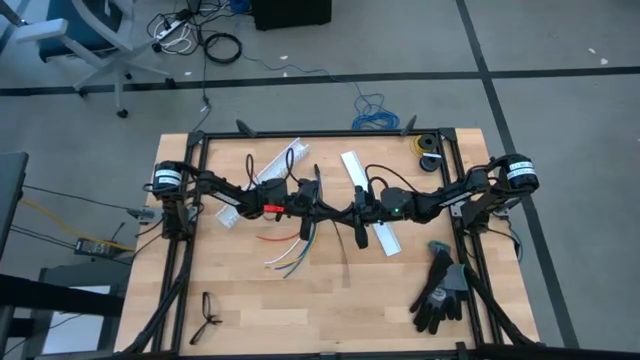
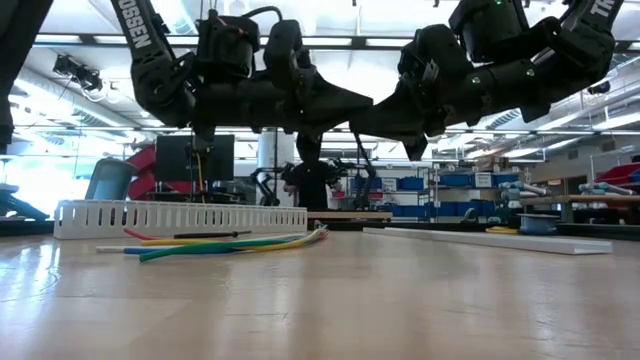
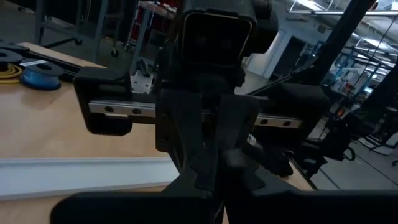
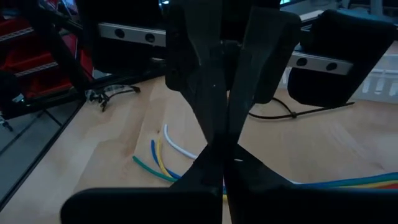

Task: Ziptie cables
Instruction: Prepare the black zip tie to wrap the cable wires

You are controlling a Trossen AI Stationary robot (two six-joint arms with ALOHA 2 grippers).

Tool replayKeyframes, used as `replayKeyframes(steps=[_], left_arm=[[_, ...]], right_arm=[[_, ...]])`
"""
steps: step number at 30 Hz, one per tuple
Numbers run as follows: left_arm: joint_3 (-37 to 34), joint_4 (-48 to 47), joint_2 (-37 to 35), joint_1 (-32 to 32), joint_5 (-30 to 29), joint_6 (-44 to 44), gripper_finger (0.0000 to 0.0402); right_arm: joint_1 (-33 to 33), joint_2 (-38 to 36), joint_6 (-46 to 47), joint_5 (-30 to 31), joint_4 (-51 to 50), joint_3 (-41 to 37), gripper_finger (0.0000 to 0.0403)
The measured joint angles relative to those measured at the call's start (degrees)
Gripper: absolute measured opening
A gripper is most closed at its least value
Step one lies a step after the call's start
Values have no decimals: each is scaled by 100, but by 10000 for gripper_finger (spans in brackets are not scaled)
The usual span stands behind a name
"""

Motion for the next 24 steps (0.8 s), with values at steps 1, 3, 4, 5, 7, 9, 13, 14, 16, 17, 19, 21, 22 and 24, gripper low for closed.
replayKeyframes(steps=[1, 3, 4, 5, 7, 9, 13, 14, 16, 17, 19, 21, 22, 24], left_arm=[[-14, 9, 0, -2, 0, 3, 21], [-16, 17, 0, -4, -6, 1, 21], [-16, 32, 0, -4, -51, 1, 21], [-16, 65, 0, -4, -128, -1, 21], [-14, 148, 0, -4, -173, -1, 23], [-8, 214, 0, -4, -174, 14, 26], [-7, 256, 0, -10, -121, 118, 45], [-7, 277, 0, -10, -119, 121, 53], [-7, 275, 0, -10, -117, 121, 72], [-7, 273, 0, -10, -117, 124, 82], [-7, 312, 0, 5, -117, 126, 104], [-5, 372, 0, 42, -107, 126, 124], [-5, 417, 0, 70, -105, 126, 133], [-3, 518, 0, 117, -82, 126, 148]], right_arm=[[0, 0, -1, 0, 0, 0, 0], [2, 0, -1, -2, 0, 0, 0], [2, 0, -1, -2, 5, 0, 0], [0, 0, -1, 0, 7, 0, 0], [0, 0, -1, 1, 6, 0, 0], [0, 0, -1, 0, 7, 0, 0], [2, 0, -1, 0, 5, 0, 0], [1, 0, -1, 0, 5, 0, 0], [1, 0, -2, 0, 6, 0, 0], [2, 0, -1, 0, 5, 0, 0], [2, 0, -3, -2, 5, 0, 0], [2, 0, -3, -2, 14, 0, 0], [2, 0, -3, 0, 34, 0, 0], [2, 0, -5, -2, 134, 0, 0]])
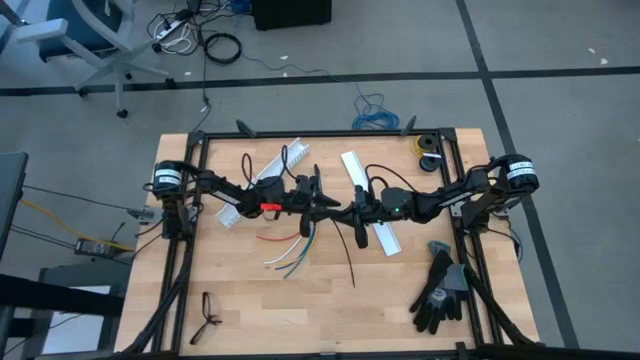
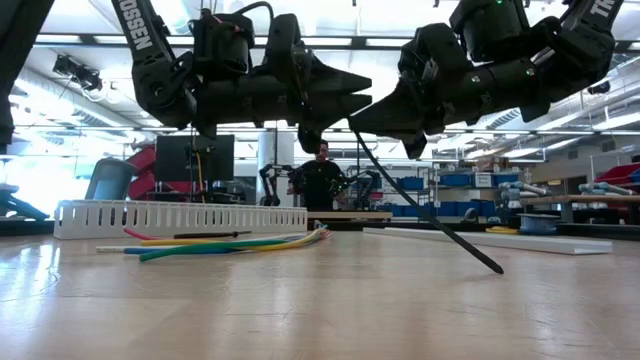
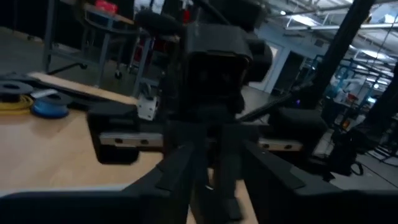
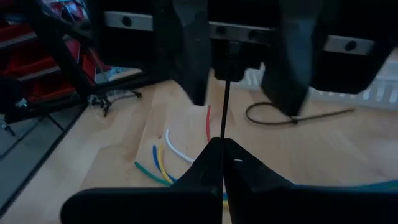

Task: Ziptie cables
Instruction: Prepare the black zip tie to wrap the cable wires

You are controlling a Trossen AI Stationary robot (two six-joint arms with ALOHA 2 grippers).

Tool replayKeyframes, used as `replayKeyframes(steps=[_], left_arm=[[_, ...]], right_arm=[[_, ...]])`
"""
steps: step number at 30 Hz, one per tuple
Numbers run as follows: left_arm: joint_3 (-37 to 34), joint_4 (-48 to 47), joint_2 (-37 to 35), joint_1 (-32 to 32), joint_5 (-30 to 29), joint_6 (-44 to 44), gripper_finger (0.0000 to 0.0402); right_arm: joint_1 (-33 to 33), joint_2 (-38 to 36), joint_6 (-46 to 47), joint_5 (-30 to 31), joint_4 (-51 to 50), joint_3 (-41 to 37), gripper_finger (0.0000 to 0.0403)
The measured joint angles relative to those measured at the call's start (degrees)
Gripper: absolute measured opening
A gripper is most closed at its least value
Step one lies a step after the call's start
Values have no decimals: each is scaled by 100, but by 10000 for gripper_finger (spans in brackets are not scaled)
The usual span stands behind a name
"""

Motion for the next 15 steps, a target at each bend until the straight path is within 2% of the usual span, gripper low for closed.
replayKeyframes(steps=[6, 15], left_arm=[[-2, 122, 0, 66, 448, -15, 164], [-69, 159, 0, 87, 469, 7, 163]], right_arm=[[0, -4, -17, 153, 190, 0, 0], [18, -4, -73, 431, 455, 2, 0]])
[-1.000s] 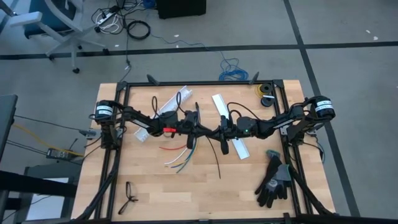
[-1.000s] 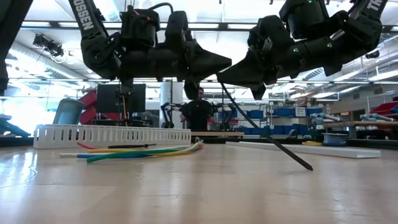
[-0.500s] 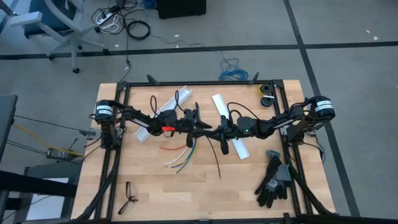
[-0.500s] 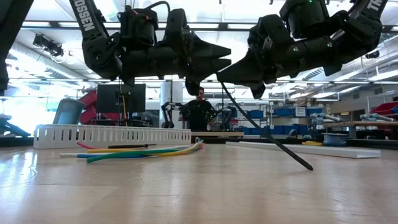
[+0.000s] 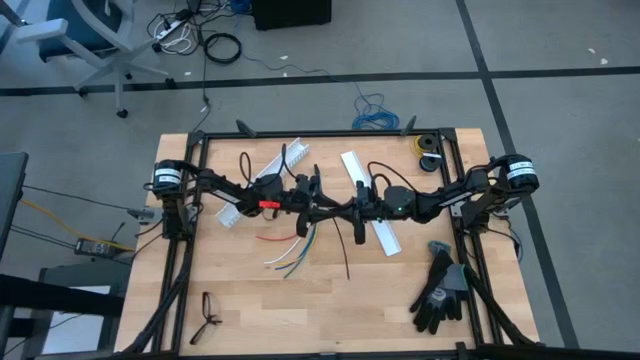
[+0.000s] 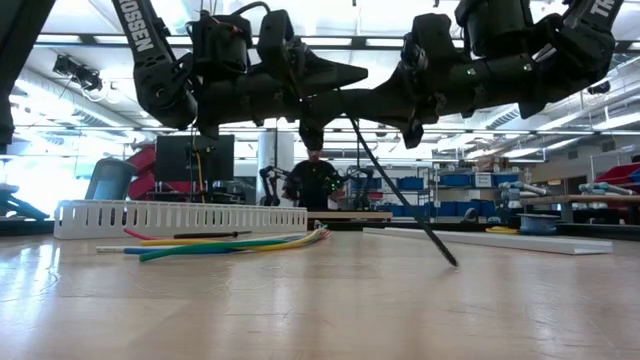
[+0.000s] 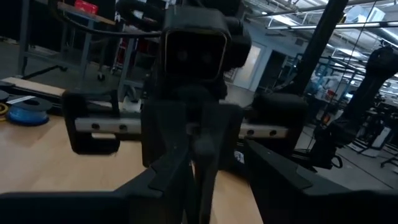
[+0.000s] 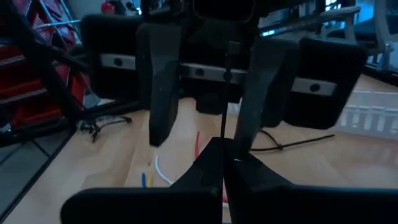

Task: Ziptie cables
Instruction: Prepare the black zip tie to wrap the cable wires

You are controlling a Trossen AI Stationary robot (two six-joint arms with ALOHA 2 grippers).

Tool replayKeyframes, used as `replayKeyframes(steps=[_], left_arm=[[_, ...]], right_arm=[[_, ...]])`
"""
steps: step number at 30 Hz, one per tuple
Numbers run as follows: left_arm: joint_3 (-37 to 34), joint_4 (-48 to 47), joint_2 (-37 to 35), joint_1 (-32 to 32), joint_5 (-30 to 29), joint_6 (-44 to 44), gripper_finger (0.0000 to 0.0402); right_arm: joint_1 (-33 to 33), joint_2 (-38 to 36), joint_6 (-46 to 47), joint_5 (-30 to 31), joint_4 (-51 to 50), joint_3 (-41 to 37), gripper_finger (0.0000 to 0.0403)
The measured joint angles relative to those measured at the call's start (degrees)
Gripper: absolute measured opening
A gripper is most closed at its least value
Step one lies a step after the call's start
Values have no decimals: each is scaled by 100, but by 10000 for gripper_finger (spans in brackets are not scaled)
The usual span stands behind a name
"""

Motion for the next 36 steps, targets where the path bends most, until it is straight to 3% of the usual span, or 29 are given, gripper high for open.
replayKeyframes(steps=[9, 36], left_arm=[[-647, 1288, 0, 101, -133, -204, 163], [-613, 1268, 0, 103, -474, -145, 163]], right_arm=[[36, 0, -79, 44, 57, 0, 0], [11, 0, -85, 18, 137, 0, 0]])
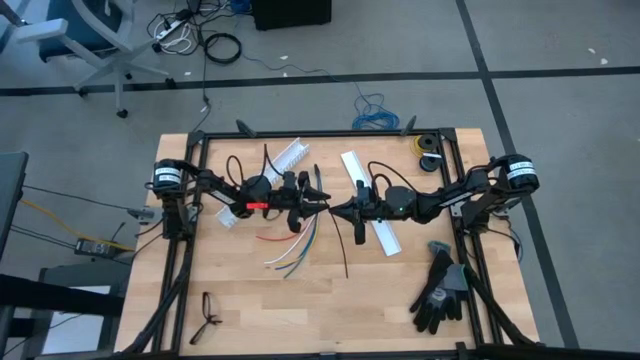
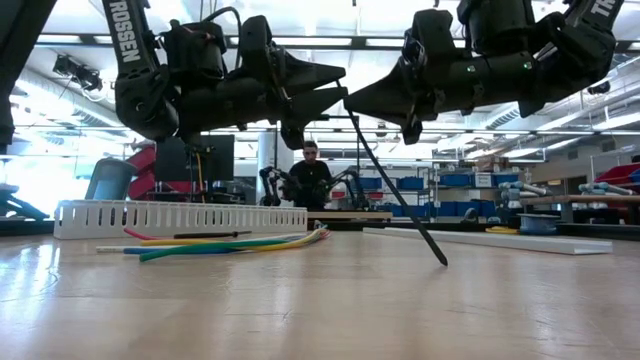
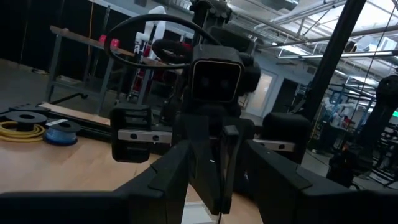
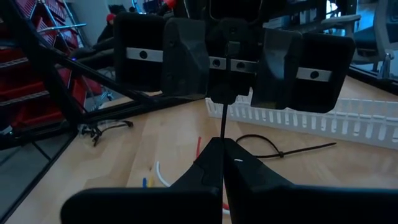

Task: Ziptie cables
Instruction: Prepare the black zip tie to wrap the cable wires

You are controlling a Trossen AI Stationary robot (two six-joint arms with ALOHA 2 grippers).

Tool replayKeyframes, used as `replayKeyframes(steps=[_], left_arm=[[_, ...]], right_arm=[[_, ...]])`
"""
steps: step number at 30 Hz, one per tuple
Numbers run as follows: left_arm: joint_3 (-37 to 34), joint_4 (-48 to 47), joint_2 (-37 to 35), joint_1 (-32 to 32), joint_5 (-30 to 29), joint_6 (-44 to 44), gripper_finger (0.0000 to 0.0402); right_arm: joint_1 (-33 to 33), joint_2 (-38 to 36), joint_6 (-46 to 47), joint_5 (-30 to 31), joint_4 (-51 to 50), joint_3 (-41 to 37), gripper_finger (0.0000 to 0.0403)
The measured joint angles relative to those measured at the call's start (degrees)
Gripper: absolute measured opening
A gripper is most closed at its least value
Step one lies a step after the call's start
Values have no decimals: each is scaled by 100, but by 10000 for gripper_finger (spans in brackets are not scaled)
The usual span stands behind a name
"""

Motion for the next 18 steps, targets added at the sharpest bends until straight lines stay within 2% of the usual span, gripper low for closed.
replayKeyframes(steps=[5, 18], left_arm=[[2, -2, 0, 3, -16, 4, 156], [2, 11, 0, 66, -14, 4, 102]], right_arm=[[2, 1, -4, 65, 8, 0, 0], [2, 2, -11, 99, 5, 0, 0]])
